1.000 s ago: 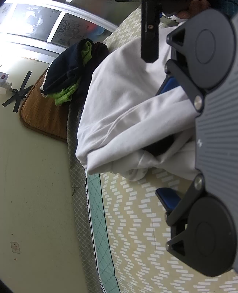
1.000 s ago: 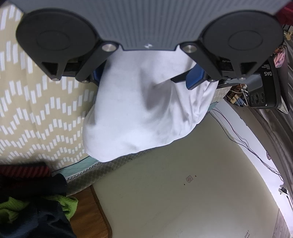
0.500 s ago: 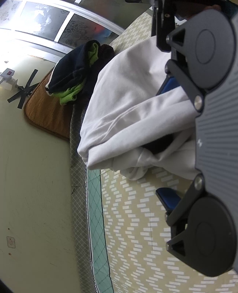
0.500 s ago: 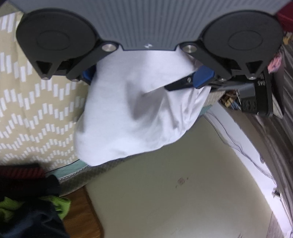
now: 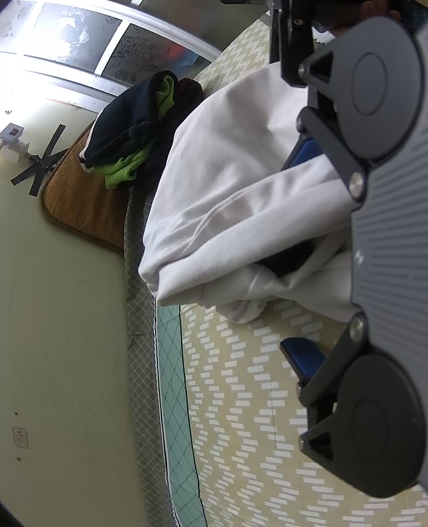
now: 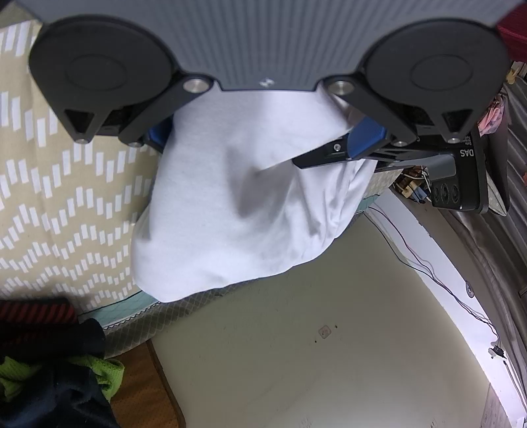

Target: Fold small clothes

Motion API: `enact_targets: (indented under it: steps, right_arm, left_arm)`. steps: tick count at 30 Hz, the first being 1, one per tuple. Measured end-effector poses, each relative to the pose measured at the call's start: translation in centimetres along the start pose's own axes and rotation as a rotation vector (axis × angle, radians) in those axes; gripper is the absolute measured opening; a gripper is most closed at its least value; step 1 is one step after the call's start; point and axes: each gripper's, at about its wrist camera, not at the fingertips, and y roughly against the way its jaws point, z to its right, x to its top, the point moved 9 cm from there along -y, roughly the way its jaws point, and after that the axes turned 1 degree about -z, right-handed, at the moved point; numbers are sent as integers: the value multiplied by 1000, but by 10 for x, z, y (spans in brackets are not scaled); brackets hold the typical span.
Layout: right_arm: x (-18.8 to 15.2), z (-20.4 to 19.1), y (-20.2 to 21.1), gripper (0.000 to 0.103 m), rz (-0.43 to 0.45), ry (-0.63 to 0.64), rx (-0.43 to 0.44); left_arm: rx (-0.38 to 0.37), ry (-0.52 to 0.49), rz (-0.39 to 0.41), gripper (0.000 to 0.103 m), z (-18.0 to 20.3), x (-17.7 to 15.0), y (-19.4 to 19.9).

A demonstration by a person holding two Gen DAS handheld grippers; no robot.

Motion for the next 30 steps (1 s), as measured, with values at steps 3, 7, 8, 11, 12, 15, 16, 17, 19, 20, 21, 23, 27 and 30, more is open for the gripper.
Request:
enact_targets:
  steps: [3, 7, 8, 11, 12, 15, 16, 17, 19, 20, 21, 23, 27, 30]
  right_arm:
    - [0, 0, 0, 103, 1, -1, -3]
    - [0, 0, 0, 103, 0, -1, -4]
    - [0, 0, 0, 103, 0, -1, -3]
    - [0, -1, 0, 103, 1, -2, -4]
    - [0, -1, 0, 103, 1, -2, -5]
    - [-1, 0, 0, 103, 0, -1, -5]
    - [-1, 0, 0, 103, 0, -2, -5]
    - [-1, 0, 0, 103, 1, -2, -5]
    - [-1, 0, 0, 103, 0, -1, -5]
    - [-1, 0, 0, 103, 0, -2, -5]
    - [-1, 0, 0, 103, 0, -2, -6]
    - [-1, -1, 0, 103, 1, -1, -9]
    - [-4, -5, -1, 103, 2, 3, -33]
    - [-11, -13, -1, 94, -2, 28, -59]
  left_arm:
    - [9, 3, 6, 103, -1, 0, 0]
    - [11, 26, 10, 103, -4, 0, 1]
    - [12, 33, 12, 103, -5, 0, 2]
    - [8, 52, 13, 103, -8, 0, 3]
    - [8, 53, 12, 103, -9, 0, 3]
    - [14, 49, 9, 103, -8, -1, 3]
    - [14, 48, 8, 103, -8, -1, 3]
    - [15, 49, 7, 103, -8, -1, 3]
    - [16, 50, 6, 103, -7, -1, 3]
    - [18, 50, 5, 103, -7, -1, 3]
    - [19, 50, 5, 103, -7, -1, 3]
    - [22, 54, 2, 103, -7, -1, 3]
    - [32, 60, 1, 102, -5, -2, 2]
    - [24, 67, 9, 85, -4, -2, 4]
